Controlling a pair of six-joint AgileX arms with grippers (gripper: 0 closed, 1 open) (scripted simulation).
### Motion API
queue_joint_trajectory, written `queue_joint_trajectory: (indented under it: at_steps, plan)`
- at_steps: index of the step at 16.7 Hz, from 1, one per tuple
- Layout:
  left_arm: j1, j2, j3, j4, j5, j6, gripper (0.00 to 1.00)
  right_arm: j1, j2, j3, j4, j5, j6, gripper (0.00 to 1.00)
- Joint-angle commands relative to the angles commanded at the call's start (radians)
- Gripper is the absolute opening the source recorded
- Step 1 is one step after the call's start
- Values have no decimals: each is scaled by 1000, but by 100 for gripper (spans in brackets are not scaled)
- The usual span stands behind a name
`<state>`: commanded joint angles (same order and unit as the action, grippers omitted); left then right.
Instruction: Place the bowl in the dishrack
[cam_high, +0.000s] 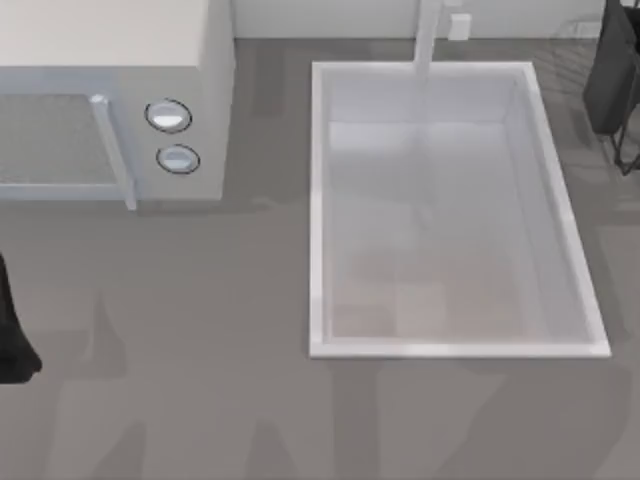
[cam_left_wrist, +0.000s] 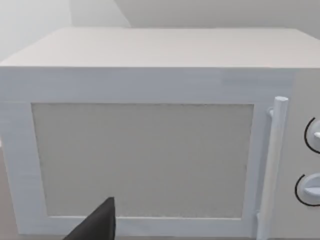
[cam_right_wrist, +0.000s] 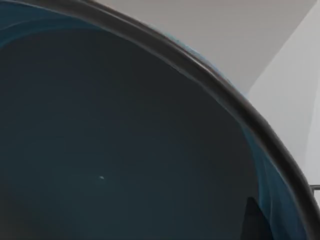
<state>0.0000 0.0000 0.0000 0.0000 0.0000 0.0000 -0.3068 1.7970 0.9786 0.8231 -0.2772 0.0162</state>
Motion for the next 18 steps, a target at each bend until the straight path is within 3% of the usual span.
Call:
queue_joint_trajectory:
  at_steps: [12,18]
  plan:
    - [0,0,0,0,0,0,100,0,0,0,0,0,0,98]
    - [0,0,0,0,0,0,100,0,0,0,0,0,0,100]
